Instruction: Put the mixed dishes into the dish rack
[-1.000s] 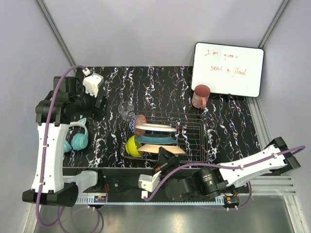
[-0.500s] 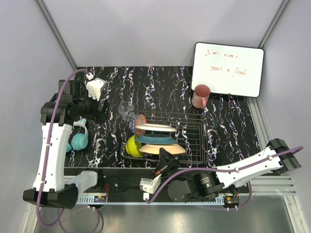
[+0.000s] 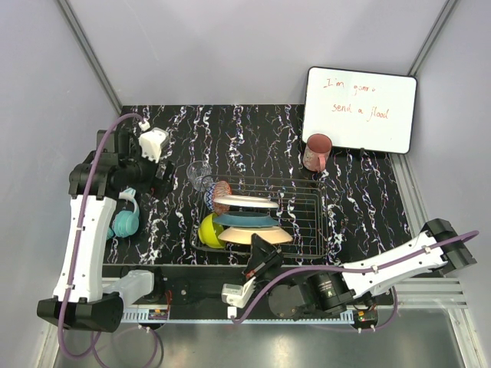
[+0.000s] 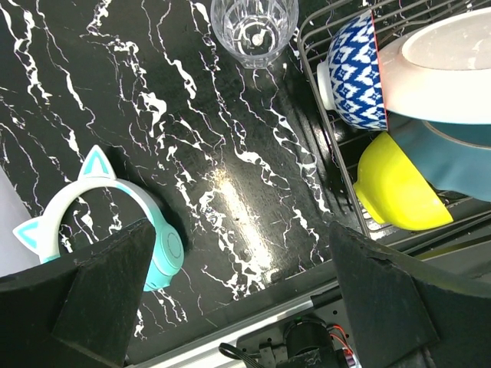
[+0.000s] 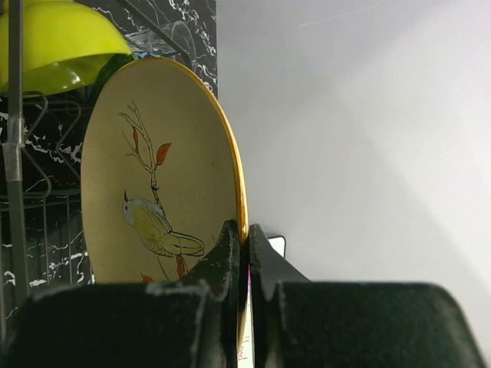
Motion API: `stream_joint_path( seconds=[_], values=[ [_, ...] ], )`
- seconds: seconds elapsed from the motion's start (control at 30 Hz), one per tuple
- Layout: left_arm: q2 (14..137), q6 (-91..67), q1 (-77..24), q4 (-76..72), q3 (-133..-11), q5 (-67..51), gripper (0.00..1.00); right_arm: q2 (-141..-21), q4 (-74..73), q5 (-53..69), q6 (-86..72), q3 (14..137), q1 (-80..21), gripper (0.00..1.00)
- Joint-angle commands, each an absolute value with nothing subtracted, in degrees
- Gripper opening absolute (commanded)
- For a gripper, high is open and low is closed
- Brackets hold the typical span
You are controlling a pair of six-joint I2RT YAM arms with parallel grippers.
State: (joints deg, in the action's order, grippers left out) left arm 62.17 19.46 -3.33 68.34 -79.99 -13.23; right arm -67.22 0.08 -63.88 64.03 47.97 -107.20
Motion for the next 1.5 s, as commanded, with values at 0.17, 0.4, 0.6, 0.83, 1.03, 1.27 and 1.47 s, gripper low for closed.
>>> stream_joint_path(
  seconds=[0.17, 0.4, 0.6, 0.83, 1.03, 1.27, 1.47],
  values=[
    [59.85, 19.60, -3.34, 64.95, -78.40, -13.71, 0.99, -64.51, 5.62, -66.45, 63.63, 44.65, -106.88, 0.00],
    [59.59, 19.86, -3.34, 65.04, -78.22, -13.54, 0.99, -64.69, 9.74, -66.09, 65.99, 42.10, -106.00, 0.00],
    [59.59, 19.78, -3.34, 64.95, -77.78, -13.62, 0.99, -64.60, 26.53, -66.88, 82.52, 41.48, -106.08, 0.00],
    [58.27, 20.48, -3.34, 64.60, -75.41, -13.36, 0.99, -66.44, 40.16, -66.62, 93.25, 39.55, -106.70, 0.00],
    [57.74, 20.74, -3.34, 63.90, -73.92, -13.36, 0.99, -66.36, 37.54, -66.97, 88.44, 38.50, -106.70, 0.00],
    [57.74, 20.39, -3.34, 63.37, -73.21, -13.71, 0.99, -66.80, 33.49, -67.24, 81.22, 37.62, -106.70, 0.00],
    [57.83, 20.65, -3.34, 63.11, -73.21, -13.45, 0.99, -66.88, 29.62, -67.15, 74.89, 37.00, -106.61, 0.00]
  ],
)
